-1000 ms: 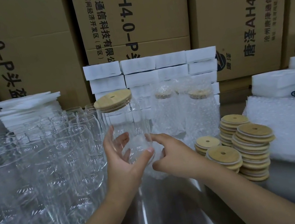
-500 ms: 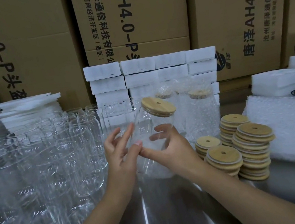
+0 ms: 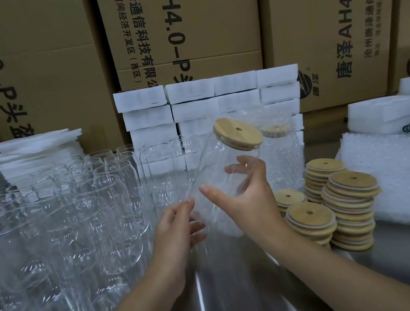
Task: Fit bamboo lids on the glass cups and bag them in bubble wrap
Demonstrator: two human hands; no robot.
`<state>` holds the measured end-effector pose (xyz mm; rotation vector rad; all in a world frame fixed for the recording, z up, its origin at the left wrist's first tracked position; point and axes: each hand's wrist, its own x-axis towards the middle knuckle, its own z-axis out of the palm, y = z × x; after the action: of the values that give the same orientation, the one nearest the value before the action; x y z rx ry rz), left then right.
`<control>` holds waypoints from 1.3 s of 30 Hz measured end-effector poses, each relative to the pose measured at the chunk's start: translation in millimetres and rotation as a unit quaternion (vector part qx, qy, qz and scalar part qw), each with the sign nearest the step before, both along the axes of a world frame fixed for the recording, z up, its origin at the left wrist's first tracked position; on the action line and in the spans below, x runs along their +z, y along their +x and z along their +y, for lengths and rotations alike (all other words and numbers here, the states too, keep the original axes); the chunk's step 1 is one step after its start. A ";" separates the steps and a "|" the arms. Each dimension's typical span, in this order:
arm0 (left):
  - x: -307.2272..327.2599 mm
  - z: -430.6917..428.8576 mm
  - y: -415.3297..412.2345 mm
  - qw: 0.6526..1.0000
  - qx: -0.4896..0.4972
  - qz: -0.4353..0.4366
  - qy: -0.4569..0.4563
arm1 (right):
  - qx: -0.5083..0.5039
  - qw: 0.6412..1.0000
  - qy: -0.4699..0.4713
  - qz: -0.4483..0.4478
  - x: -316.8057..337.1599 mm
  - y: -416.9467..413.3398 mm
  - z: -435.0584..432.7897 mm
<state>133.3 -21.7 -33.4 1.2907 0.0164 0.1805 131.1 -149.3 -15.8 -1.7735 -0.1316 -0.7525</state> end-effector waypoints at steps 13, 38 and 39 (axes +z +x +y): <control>8.3 6.9 -14.0 0.959 0.052 -0.270 0.074 | 0.008 0.999 -0.041 0.017 -3.8 -5.2 5.0; -6.9 5.9 -8.6 0.940 0.085 -0.238 0.229 | 0.155 0.988 0.004 0.022 3.3 -8.5 1.8; -6.5 6.5 -8.7 0.942 0.091 -0.243 0.213 | 0.161 0.987 0.000 0.025 3.9 -8.6 0.9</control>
<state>124.6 -15.2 -39.9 1.6445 -0.3434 0.6894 122.5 -148.4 -11.9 -1.7153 -0.3739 -0.4737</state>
